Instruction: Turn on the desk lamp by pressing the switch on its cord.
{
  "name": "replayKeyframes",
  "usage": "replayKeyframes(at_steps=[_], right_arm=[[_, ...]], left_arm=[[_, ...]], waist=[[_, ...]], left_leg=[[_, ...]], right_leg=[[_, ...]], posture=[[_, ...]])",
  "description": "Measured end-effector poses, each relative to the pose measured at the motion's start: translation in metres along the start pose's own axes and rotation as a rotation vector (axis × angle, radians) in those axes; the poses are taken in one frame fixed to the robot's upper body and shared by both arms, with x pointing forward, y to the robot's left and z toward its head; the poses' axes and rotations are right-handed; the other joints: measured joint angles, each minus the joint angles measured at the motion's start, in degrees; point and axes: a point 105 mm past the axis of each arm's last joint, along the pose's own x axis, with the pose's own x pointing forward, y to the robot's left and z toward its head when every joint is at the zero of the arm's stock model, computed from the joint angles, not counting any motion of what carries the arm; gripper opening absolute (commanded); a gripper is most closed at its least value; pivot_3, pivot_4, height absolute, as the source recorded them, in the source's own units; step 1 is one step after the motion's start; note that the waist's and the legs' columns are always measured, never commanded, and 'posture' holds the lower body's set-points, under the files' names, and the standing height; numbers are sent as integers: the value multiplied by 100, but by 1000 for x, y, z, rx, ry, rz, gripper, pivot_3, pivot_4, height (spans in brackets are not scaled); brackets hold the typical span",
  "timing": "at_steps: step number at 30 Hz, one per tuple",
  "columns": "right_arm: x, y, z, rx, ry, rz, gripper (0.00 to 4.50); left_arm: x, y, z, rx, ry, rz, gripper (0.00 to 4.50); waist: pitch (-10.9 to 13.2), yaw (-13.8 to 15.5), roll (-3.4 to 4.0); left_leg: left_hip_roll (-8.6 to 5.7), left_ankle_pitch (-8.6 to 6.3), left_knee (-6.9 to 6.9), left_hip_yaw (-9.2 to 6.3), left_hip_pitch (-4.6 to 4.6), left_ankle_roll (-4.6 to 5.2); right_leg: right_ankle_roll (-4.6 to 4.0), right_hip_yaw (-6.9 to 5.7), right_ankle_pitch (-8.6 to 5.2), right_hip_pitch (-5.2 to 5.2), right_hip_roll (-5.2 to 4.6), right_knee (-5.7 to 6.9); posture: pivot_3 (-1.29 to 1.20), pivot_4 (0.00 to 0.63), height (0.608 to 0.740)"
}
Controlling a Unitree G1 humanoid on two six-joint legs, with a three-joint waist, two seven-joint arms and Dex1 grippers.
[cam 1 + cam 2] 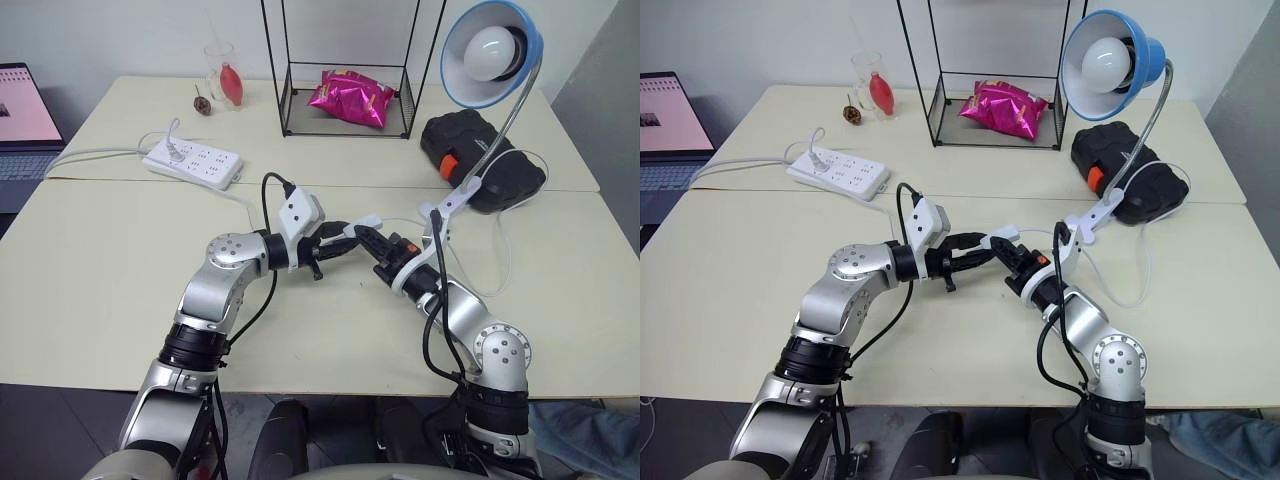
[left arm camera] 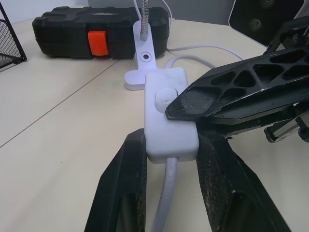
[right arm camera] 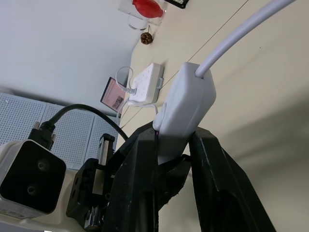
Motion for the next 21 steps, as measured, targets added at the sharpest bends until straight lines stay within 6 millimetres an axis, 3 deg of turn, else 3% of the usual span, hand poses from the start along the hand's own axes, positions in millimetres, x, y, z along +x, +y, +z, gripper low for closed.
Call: replayKeyframes(at_steps=[3, 5, 9, 13, 21], right_arm=[[0, 0, 0, 11, 1, 3, 553], [0, 0, 0, 14, 0, 5, 1262], [0, 3, 1, 24, -6, 29, 2084], [0, 5, 3, 39, -15, 43, 3198], [1, 6, 5, 46, -25, 38, 3220]], left_arm=[[0, 0, 0, 1, 1, 1, 1105], [0, 0, 0, 2, 0, 1, 1105], [0, 0, 0, 2, 1, 0, 1098], [0, 0, 0, 2, 1, 0, 1098], [1, -1, 0, 3, 2, -3, 1098]], waist=[[0, -1, 0], [0, -1, 0], [0, -1, 0], [0, -2, 0], [0, -3, 0]], left_leg=[[0, 0, -2, 0, 0, 0], [0, 0, -2, 0, 0, 0], [0, 0, -4, 0, 0, 0], [0, 0, -5, 0, 0, 0], [0, 0, -6, 1, -1, 0]], right_leg=[[-1, 0, -1, -1, 0, 0], [-1, 0, -1, -2, 0, 0], [-1, 0, -1, -2, 0, -1], [-1, 0, -1, -2, 0, -1], [-2, 0, -2, -3, 0, -2]], posture=[[0, 150, 740], [0, 150, 740], [0, 150, 740], [0, 150, 740], [0, 150, 740]])
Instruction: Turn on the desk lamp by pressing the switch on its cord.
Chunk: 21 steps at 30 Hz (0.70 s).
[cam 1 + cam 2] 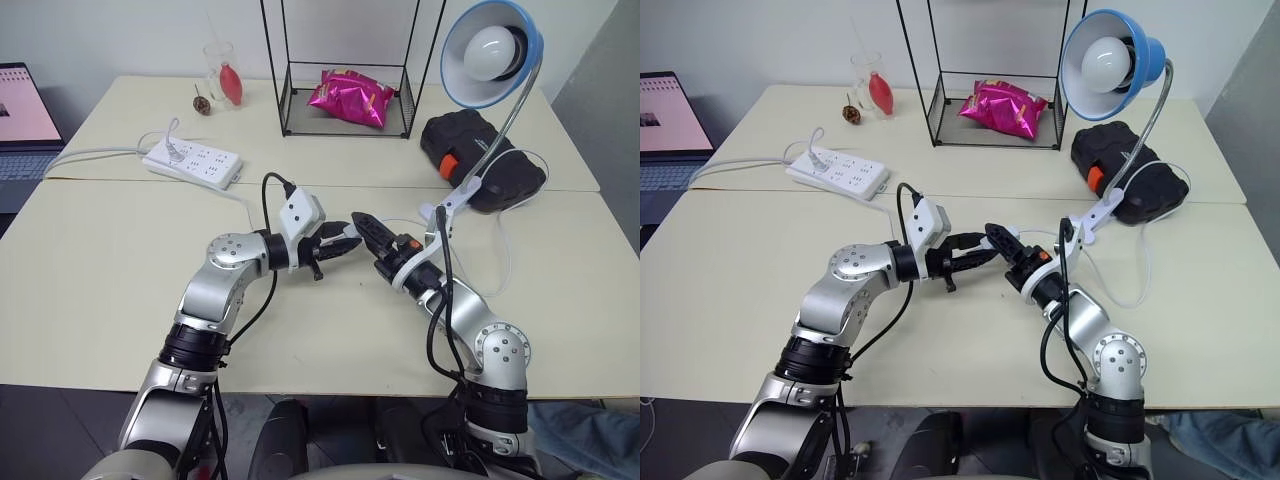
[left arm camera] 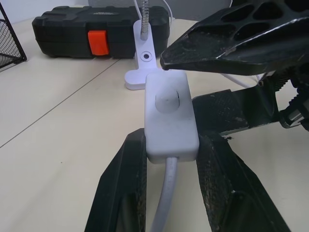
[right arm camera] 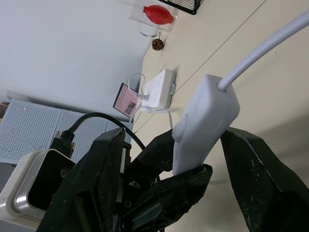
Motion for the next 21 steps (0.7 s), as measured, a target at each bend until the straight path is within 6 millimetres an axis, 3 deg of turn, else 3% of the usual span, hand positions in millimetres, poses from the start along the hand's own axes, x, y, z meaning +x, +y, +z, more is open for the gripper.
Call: replayKeyframes(at_steps=[12, 21], right_arm=[[4, -1, -1, 9, 3, -11, 3220], [4, -4, -1, 20, 5, -31, 1365]], left_arm=[[1, -1, 0, 1, 1, -4, 1098], [1, -1, 0, 4, -1, -3, 1098]], waist=[[0, -1, 0], [0, -1, 0]], left_leg=[[0, 0, -14, 0, -1, 0], [0, 0, -28, 2, -8, 0]], right_leg=[[-3, 0, -2, -7, 0, -3], [-7, 1, 0, -23, 0, -1]], posture=[[0, 150, 740], [0, 150, 740]])
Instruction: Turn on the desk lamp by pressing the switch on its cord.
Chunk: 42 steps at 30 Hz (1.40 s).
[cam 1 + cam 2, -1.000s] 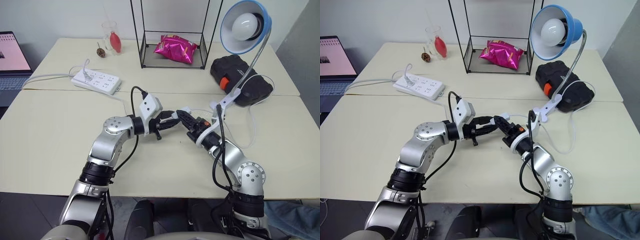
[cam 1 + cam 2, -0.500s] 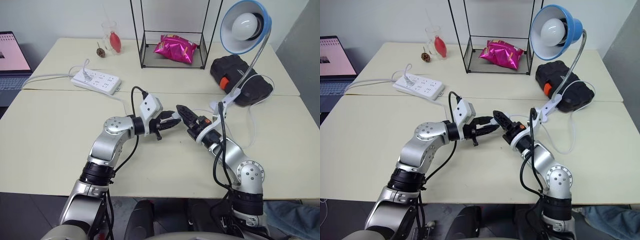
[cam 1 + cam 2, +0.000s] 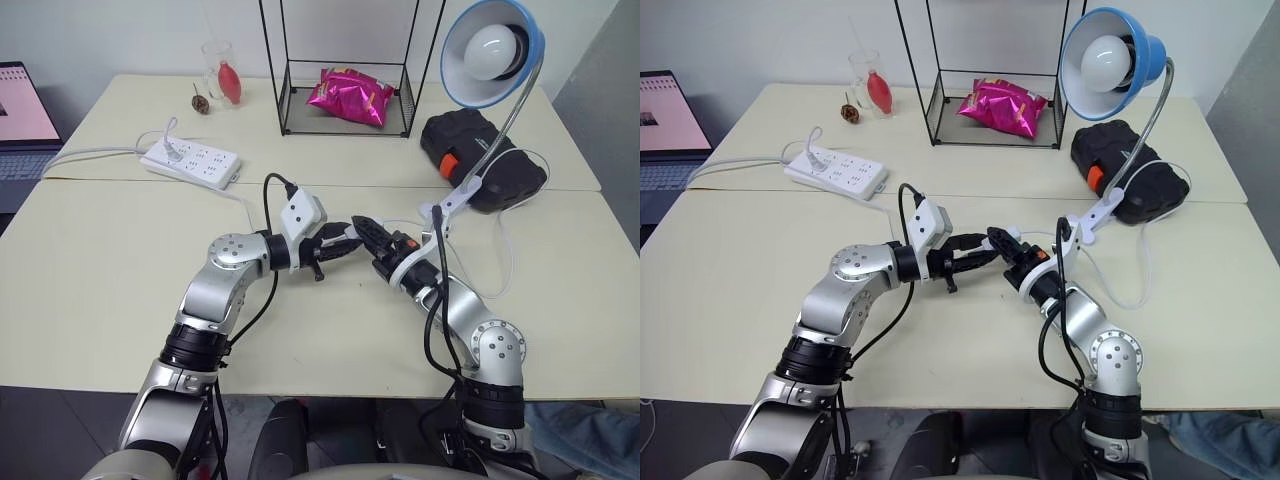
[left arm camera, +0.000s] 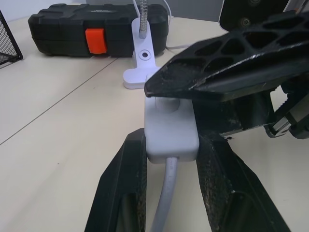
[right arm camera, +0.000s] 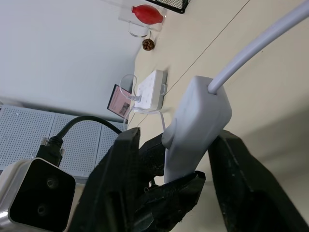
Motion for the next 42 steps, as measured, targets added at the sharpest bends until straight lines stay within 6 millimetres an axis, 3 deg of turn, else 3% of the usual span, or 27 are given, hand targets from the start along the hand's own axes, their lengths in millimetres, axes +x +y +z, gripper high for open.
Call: replayKeyframes(at_steps=[4, 23, 24, 25, 39, 42], right_arm=[[0, -1, 0, 4, -4, -4, 677], [0, -2, 1, 9, -7, 0, 582], [0, -2, 1, 10, -8, 1, 1281], [0, -1, 1, 10, -8, 1, 1332], [-1, 7, 0, 31, 0, 65, 4456], [-9, 2, -1, -55, 40, 51, 4500]], left_arm=[[0, 0, 2, 9, -7, 1, 1097], [0, 1, 2, 7, -12, 5, 1097], [0, 1, 2, 7, -13, 5, 1097], [0, 1, 2, 7, -13, 6, 1096], [2, 2, 4, 7, -19, 18, 1095], [2, 2, 4, 7, -19, 18, 1095]], waist=[[0, -2, 0], [0, -4, 0], [0, -4, 0], [0, -4, 0], [0, -5, 0], [0, -3, 0]], left_leg=[[0, 0, -4, 1, 0, 0], [0, 0, -6, 1, 0, 0], [0, 0, -6, 1, 0, 0], [0, 0, -6, 1, 0, 0], [0, 0, -6, 1, 0, 0], [-2, 0, -6, 2, -1, 0]], right_leg=[[-1, 0, 0, -2, 0, 0], [-2, 0, -1, -3, 0, 0], [-2, 0, -1, -3, 0, 0], [-2, 0, -1, -3, 0, 0], [-2, 0, -1, -3, 0, 0], [-2, 1, -1, -3, -3, -1]], posture=[[0, 150, 740], [0, 150, 740], [0, 150, 740], [0, 150, 740], [0, 150, 740], [0, 150, 740]])
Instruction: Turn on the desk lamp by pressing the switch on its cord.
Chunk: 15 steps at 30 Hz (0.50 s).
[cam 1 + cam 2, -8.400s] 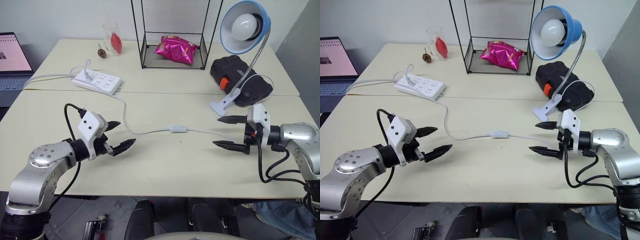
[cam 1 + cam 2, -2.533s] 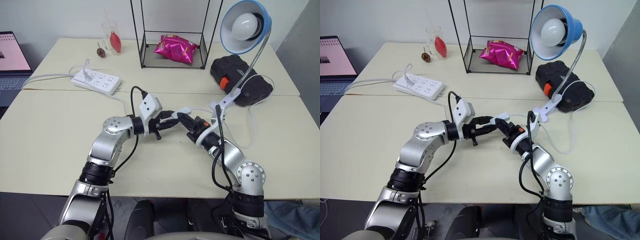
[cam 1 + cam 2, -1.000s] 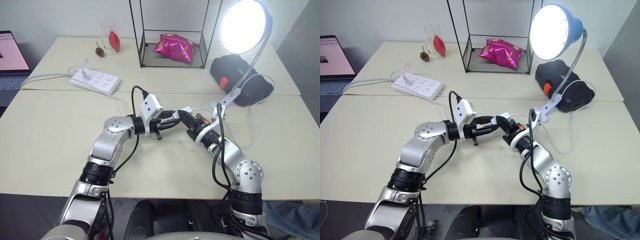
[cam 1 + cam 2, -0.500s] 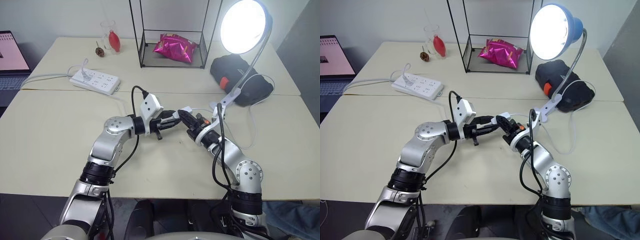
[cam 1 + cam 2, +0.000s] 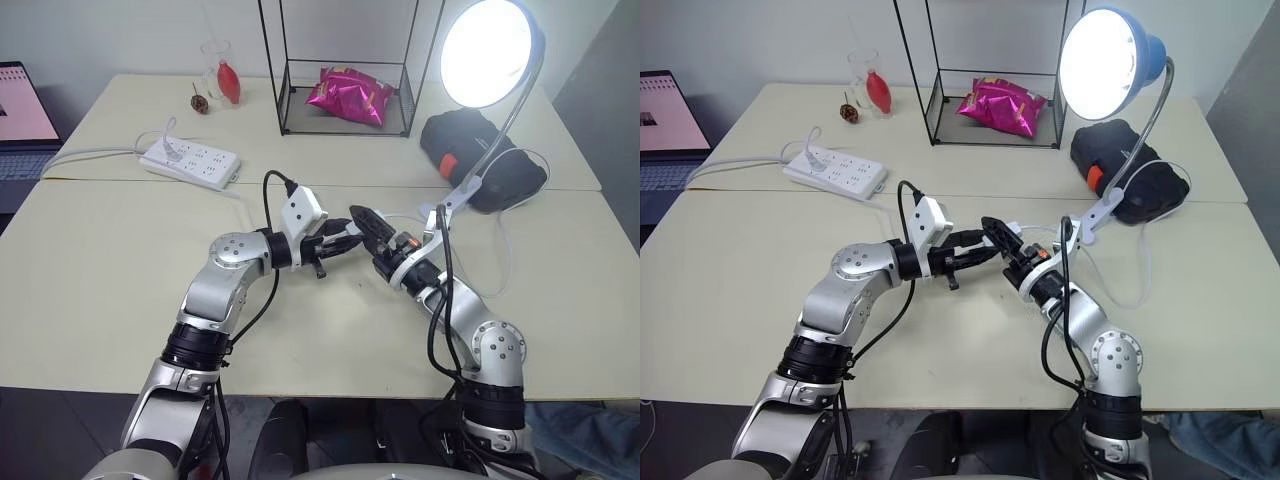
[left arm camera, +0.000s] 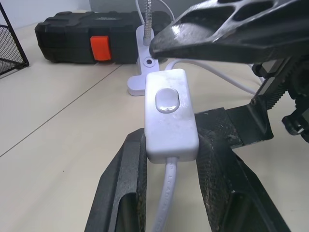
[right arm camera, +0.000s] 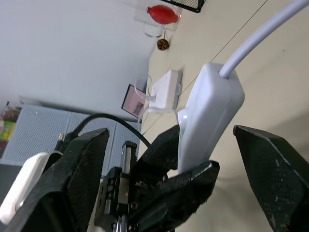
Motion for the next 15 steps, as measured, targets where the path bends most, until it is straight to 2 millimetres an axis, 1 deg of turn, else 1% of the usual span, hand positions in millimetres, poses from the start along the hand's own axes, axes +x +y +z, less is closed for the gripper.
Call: replayKeyframes(at_steps=[2, 4, 6, 7, 9, 10, 11, 12, 15], right_arm=[[-9, -4, -3, -132, 51, -20, 4500], [-20, -13, -2, -254, 84, -64, 4500], [-27, -17, -4, -323, 120, -72, 4500], [-38, -18, -7, -417, 170, -71, 4500], [-60, -22, -6, -649, 268, -86, 4500], [-68, -23, -3, -743, 302, -87, 4500], [-77, -23, 0, -873, 358, -80, 4500], [-81, -20, 0, -954, 390, -60, 4500], [-89, -11, 0, -1165, 470, 41, 4500]], left_arm=[[-1, 0, 0, 2, 2, 0, 1095], [-2, 2, -1, 7, 10, 2, 1095], [-2, 2, -2, 11, 12, 0, 1095], [-3, 2, -3, 33, 22, -7, 1095], [-8, 8, -14, 97, 82, -10, 1095], [-11, 10, -19, 118, 105, -14, 1095], [-13, 11, -27, 136, 134, -22, 1095], [-14, 11, -34, 138, 151, -31, 1095], [-8, 5, -48, 147, 179, -84, 1095]], waist=[[0, 2, 0], [0, 2, 0], [0, 1, 0], [0, 12, 0], [1, 24, 2], [1, 27, 1], [1, 33, 1], [0, 28, 0], [1, 34, -3]], left_leg=[[-2, 0, 0, 1, -1, 0], [-1, 0, 0, 0, -1, 0], [0, 0, 0, -1, 0, 0], [-1, 0, -1, 0, 0, 0], [-8, 0, 0, 3, 1, 0], [-7, 0, 0, 4, 1, 0], [-7, 0, 0, 4, 2, 0], [-3, 0, 0, 4, 2, 0], [0, 0, 1, 2, 2, 0]], right_leg=[[1, 0, -1, 0, -2, -1], [5, -1, -3, 0, -1, -1], [5, -1, -3, -1, 1, -1], [6, -1, -4, -1, 1, 0], [8, 0, -5, 0, -4, -2], [10, 0, -6, 0, -4, -4], [11, 0, -7, 2, -3, -11], [11, 0, -7, 2, -1, -15], [12, -2, -7, 3, 4, -14]], posture=[[0, 150, 740], [0, 150, 740], [0, 150, 740], [0, 150, 740], [0, 150, 740], [0, 150, 740], [0, 150, 740], [0, 150, 740], [0, 150, 740]])
